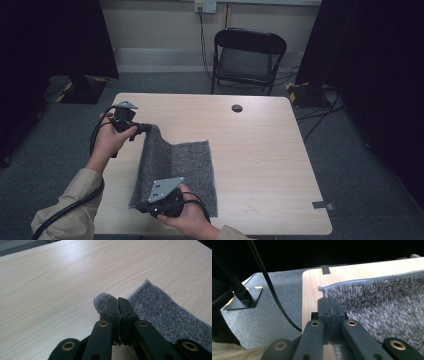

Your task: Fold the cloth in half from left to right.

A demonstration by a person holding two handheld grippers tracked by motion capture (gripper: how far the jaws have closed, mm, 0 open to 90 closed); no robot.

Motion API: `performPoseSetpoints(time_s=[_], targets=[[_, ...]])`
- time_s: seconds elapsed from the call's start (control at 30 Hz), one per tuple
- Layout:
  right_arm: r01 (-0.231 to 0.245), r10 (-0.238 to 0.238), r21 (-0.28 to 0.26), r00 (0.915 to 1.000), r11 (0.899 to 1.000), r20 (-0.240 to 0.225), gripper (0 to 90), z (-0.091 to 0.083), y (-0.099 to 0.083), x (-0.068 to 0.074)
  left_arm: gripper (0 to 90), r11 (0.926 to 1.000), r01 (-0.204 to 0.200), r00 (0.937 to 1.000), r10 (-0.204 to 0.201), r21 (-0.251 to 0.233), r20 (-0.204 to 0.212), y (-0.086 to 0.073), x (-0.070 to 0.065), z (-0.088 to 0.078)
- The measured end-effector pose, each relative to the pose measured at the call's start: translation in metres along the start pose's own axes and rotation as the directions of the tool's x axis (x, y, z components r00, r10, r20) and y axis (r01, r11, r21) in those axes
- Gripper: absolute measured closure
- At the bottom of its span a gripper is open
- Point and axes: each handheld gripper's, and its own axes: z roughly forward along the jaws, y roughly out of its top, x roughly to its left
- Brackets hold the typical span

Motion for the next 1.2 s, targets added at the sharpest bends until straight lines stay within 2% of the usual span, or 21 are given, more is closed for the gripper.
performPoseSetpoints(time_s=[0.3, 0.57, 0.73, 1.2], targets=[[-0.027, 0.026, 0.01, 0.9985, 1.0, 0.048, 90.0, -0.024, -0.02, -0.005, 88.2, 0.9985, -0.05, 0.9986, 0.05, 0.022, 0.019, 0.013, -0.021, 0.028], [-0.039, 0.038, 0.012, 0.9964, 0.999, 0.076, 90.0, -0.042, -0.031, -0.01, 88.2, 0.9965, -0.069, 0.9967, 0.067, 0.047, 0.044, 0.018, -0.036, 0.056], [-0.044, 0.042, 0.024, 0.9949, 0.999, 0.091, 89.9, -0.05, -0.038, -0.012, 88.2, 0.9944, -0.083, 0.9954, 0.079, 0.065, 0.054, 0.02, -0.043, 0.065], [-0.074, 0.069, 0.039, 0.9892, 0.996, 0.13, 89.7, -0.068, -0.06, -0.015, 88.2, 0.9913, -0.105, 0.9933, 0.101, 0.079, 0.057, 0.021, -0.054, 0.086]])
